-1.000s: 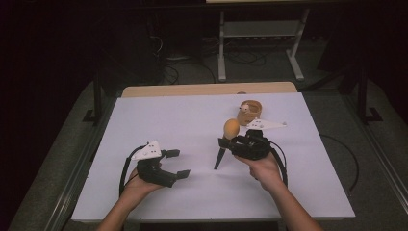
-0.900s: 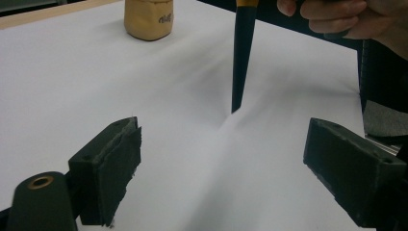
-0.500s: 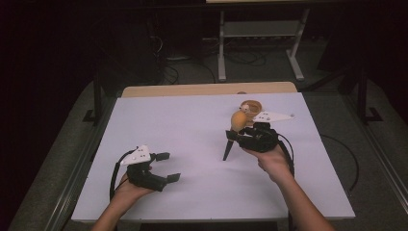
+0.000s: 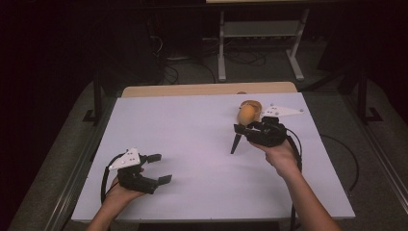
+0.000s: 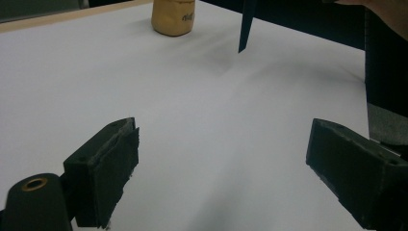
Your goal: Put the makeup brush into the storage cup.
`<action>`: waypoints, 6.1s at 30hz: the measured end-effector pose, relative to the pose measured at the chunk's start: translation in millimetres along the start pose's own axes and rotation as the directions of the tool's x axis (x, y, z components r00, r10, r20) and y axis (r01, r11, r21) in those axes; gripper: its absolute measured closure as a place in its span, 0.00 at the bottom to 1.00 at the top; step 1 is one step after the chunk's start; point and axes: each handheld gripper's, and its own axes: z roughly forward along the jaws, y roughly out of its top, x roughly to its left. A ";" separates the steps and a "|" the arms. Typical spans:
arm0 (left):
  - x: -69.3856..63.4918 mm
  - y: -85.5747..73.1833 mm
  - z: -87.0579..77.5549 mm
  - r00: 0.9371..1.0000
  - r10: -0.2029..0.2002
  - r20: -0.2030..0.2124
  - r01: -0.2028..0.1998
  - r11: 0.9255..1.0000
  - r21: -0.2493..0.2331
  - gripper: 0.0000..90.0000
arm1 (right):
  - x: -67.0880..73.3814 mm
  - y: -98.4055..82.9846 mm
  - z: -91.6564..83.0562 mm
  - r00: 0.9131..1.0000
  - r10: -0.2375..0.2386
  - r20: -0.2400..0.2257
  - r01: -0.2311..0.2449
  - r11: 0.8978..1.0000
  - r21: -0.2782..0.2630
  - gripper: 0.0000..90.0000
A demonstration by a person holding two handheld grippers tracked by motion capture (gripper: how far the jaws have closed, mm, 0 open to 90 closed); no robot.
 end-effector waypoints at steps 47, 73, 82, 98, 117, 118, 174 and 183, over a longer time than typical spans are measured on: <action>-1.3 0.4 -1.8 1.000 0.001 -0.004 -0.001 1.000 0.009 0.14 | -54.3 9.8 -22.6 0.969 0.024 0.247 -0.018 1.000 -0.025 0.71; -3.0 1.8 -2.2 1.000 -0.008 -0.002 0.008 1.000 -0.006 0.14 | -75.5 27.9 -18.1 0.943 0.031 0.332 -0.016 0.999 -0.048 0.71; -3.7 2.1 -2.0 1.000 -0.003 -0.006 0.003 1.000 -0.003 0.14 | -74.2 41.2 -19.0 0.941 0.018 0.339 0.003 0.998 -0.061 0.71; -3.3 2.4 -2.6 1.000 -0.006 -0.008 0.005 1.000 -0.004 0.14 | -75.1 62.1 -17.1 0.934 0.013 0.357 0.020 0.996 -0.090 0.71; -3.7 2.6 -3.3 1.000 -0.017 -0.013 0.017 1.000 -0.011 0.14 | -87.4 64.7 11.9 0.929 0.017 0.370 0.017 0.996 -0.090 0.71; -3.7 2.6 -3.4 1.000 -0.016 -0.013 0.016 1.000 -0.010 0.14 | -88.1 64.3 13.6 0.928 0.014 0.373 0.020 0.996 -0.088 0.71; -4.4 3.2 -3.8 1.000 -0.011 -0.011 0.011 1.000 -0.010 0.14 | -96.2 39.6 18.2 0.946 0.031 0.324 -0.028 1.000 -0.012 0.25; -4.1 2.4 -5.0 1.000 -0.008 -0.019 0.008 1.000 -0.010 0.14 | -88.7 24.2 11.7 0.954 0.036 0.296 -0.030 0.999 -0.024 0.16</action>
